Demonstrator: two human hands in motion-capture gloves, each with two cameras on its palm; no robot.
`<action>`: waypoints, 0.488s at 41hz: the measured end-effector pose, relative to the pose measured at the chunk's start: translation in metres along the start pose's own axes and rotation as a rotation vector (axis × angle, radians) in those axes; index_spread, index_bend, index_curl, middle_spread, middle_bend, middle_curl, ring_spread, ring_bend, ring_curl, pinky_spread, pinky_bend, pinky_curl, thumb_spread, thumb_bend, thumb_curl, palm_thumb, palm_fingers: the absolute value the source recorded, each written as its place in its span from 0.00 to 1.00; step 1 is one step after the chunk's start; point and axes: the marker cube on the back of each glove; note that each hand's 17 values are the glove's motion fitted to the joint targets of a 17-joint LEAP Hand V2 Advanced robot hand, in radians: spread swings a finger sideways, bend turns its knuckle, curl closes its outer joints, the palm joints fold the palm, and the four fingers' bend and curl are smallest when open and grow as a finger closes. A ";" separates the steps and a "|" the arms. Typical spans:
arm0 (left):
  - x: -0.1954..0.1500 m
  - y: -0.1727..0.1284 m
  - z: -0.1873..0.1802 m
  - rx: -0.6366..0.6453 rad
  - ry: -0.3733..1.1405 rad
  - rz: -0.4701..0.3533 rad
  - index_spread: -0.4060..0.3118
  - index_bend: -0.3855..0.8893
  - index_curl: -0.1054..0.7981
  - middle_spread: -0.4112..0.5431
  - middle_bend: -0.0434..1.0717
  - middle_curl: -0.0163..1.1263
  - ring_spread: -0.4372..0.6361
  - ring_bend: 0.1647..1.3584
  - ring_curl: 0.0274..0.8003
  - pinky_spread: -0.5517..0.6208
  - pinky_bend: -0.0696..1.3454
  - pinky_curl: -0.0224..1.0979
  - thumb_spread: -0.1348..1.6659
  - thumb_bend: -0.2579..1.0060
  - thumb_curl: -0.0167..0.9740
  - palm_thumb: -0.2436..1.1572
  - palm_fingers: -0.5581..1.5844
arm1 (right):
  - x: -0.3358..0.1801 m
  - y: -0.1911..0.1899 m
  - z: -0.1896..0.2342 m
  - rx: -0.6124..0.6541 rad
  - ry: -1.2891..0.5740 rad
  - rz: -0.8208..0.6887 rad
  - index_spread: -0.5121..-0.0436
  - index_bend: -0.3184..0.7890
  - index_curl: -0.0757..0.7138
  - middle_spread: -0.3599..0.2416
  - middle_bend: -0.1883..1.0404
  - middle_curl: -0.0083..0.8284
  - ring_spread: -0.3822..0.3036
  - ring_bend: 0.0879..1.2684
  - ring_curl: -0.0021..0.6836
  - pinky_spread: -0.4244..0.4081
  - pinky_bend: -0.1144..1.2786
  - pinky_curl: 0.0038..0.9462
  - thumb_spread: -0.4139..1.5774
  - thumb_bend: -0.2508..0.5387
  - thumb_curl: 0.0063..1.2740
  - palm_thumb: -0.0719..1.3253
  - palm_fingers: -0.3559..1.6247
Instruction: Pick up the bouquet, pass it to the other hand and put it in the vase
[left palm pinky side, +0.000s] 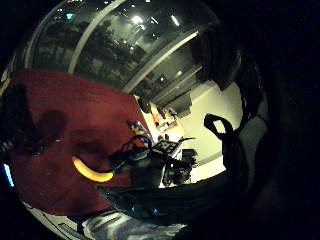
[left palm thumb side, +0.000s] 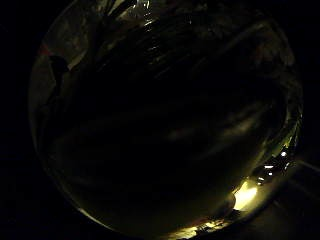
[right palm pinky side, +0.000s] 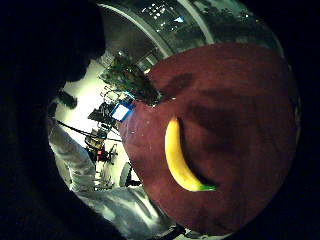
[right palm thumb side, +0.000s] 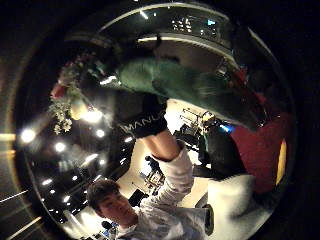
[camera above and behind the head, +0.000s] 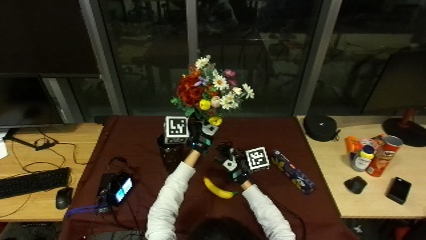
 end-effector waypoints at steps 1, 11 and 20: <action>0.005 -0.003 -0.002 0.016 -0.025 -0.059 0.11 0.71 0.67 0.08 0.69 0.49 0.06 0.51 0.56 0.14 0.42 0.41 0.20 0.19 0.67 0.79 0.92 | 0.001 0.000 -0.004 0.013 0.023 0.004 0.55 0.40 0.66 0.30 0.55 0.59 0.28 0.49 0.64 0.27 0.53 0.45 0.56 0.26 0.49 0.67 0.63; 0.029 -0.059 -0.059 0.163 -0.173 -0.057 0.10 0.71 0.71 0.07 0.71 0.50 0.05 0.52 0.57 0.13 0.43 0.41 0.17 0.18 0.71 0.79 0.91 | 0.018 -0.023 -0.035 0.071 0.189 0.043 0.46 0.43 0.65 0.30 0.43 0.52 0.39 0.23 0.51 0.56 0.40 0.39 0.66 0.26 0.44 0.59 0.41; 0.038 -0.084 -0.102 0.248 -0.134 -0.093 0.09 0.70 0.73 0.07 0.71 0.50 0.05 0.52 0.58 0.13 0.44 0.41 0.16 0.18 0.74 0.79 0.91 | 0.017 -0.045 -0.046 0.018 0.085 0.146 0.34 0.35 0.51 0.37 0.32 0.45 0.48 0.21 0.46 0.69 0.43 0.37 0.71 0.26 0.40 0.52 0.26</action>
